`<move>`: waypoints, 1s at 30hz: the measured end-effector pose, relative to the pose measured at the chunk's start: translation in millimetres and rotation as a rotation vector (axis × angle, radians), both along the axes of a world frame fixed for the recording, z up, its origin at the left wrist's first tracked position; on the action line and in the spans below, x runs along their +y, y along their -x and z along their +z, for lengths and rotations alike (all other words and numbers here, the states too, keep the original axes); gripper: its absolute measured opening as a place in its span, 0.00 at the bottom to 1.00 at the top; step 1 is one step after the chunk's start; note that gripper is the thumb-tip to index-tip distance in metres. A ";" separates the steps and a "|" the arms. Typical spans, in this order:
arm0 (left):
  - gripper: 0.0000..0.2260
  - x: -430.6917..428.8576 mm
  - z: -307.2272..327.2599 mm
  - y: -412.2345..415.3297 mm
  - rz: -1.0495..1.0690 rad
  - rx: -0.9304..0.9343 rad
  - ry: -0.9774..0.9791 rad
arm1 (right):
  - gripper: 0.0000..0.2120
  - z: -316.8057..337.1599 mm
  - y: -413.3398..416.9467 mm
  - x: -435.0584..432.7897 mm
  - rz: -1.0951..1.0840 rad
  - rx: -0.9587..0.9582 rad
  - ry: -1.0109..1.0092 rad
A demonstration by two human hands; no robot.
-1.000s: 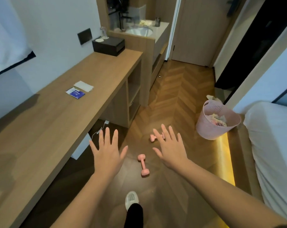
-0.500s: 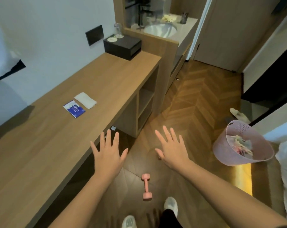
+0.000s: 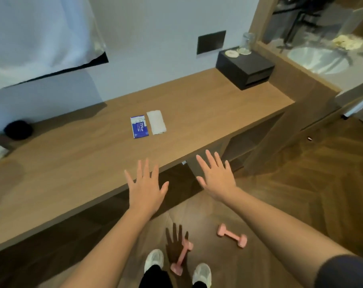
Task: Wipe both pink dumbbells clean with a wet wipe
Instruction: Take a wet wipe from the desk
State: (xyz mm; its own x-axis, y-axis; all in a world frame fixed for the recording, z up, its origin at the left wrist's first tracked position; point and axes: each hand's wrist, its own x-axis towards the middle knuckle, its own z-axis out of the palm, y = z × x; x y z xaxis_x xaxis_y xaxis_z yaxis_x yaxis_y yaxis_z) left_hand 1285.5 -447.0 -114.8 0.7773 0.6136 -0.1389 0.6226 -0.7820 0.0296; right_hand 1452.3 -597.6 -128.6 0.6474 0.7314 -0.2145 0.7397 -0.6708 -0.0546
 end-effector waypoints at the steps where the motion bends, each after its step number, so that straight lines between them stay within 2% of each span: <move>1: 0.33 6.3 0.0 -7.5 0.018 0.000 0.000 | 0.34 -0.9 -8.4 12.3 0.016 0.011 -0.001; 9: 0.32 77.6 -19.4 -56.7 0.055 0.080 0.016 | 0.33 -11.6 -59.8 93.9 0.081 0.072 -0.021; 19: 0.28 188.9 -49.4 -149.6 0.000 0.031 0.080 | 0.32 -36.9 -129.1 218.8 0.079 0.204 -0.027; 26: 0.28 241.5 -76.3 -195.5 -0.058 0.024 0.036 | 0.31 -61.8 -151.9 268.5 0.201 0.199 -0.009; 30: 0.24 258.2 -89.0 -208.6 -0.114 0.006 0.014 | 0.26 -72.9 -157.9 276.9 0.202 0.184 -0.045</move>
